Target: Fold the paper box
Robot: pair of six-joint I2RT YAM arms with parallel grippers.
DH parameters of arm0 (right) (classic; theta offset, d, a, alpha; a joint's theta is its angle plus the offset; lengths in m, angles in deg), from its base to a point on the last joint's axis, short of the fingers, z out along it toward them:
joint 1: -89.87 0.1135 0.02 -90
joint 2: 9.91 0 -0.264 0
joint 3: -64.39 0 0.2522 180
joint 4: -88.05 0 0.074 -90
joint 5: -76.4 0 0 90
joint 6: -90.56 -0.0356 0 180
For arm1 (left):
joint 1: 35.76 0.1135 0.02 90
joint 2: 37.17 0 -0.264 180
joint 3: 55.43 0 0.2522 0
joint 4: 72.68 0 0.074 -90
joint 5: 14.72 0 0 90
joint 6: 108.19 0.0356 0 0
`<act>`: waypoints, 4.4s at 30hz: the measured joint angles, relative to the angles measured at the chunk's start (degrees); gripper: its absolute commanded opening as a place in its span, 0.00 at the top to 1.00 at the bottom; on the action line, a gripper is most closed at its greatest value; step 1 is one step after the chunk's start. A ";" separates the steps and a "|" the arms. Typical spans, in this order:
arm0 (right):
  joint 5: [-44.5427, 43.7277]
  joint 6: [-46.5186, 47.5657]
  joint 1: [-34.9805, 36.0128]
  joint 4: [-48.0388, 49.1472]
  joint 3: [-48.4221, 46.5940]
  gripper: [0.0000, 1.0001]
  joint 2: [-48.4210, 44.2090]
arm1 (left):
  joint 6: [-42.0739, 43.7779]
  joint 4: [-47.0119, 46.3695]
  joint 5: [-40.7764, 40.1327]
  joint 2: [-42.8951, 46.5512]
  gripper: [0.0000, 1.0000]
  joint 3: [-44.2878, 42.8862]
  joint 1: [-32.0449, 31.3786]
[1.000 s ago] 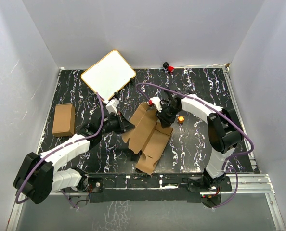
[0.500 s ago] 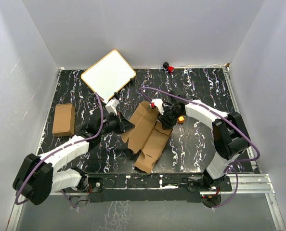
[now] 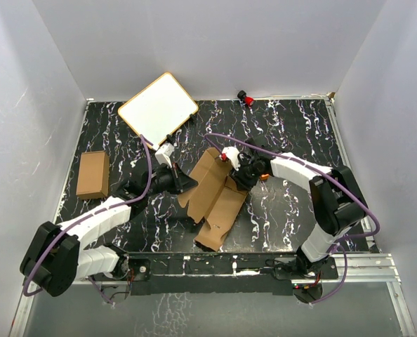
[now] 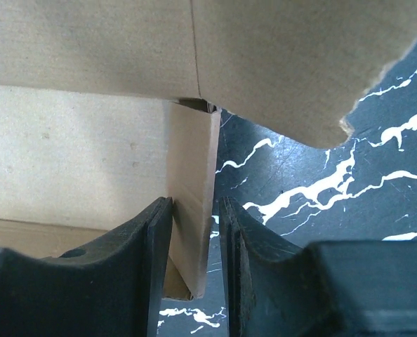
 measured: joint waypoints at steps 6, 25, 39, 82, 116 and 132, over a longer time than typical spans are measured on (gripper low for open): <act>-1.62 -1.46 0.55 3.39 1.70 0.62 -0.31 | 0.00 -0.98 0.26 -1.11 1.00 0.00 0.04; -12.07 -4.55 3.87 8.63 3.72 0.80 -0.72 | -0.04 -1.81 0.63 -1.49 1.00 0.00 0.04; -11.02 -5.44 3.26 8.98 3.72 0.59 -1.92 | -0.02 -1.75 0.59 -1.49 1.00 0.00 0.04; -6.71 -5.25 -0.48 8.74 4.61 0.46 -1.92 | 2.93 2.49 -0.11 -4.15 1.00 -5.42 0.35; 36.98 41.59 -20.33 -10.56 17.09 0.66 -22.69 | 35.21 31.85 24.46 -38.23 0.80 -45.38 6.03; 34.03 11.54 -21.81 3.74 12.46 0.18 -22.58 | 31.52 23.39 3.80 -21.31 0.15 -35.80 6.49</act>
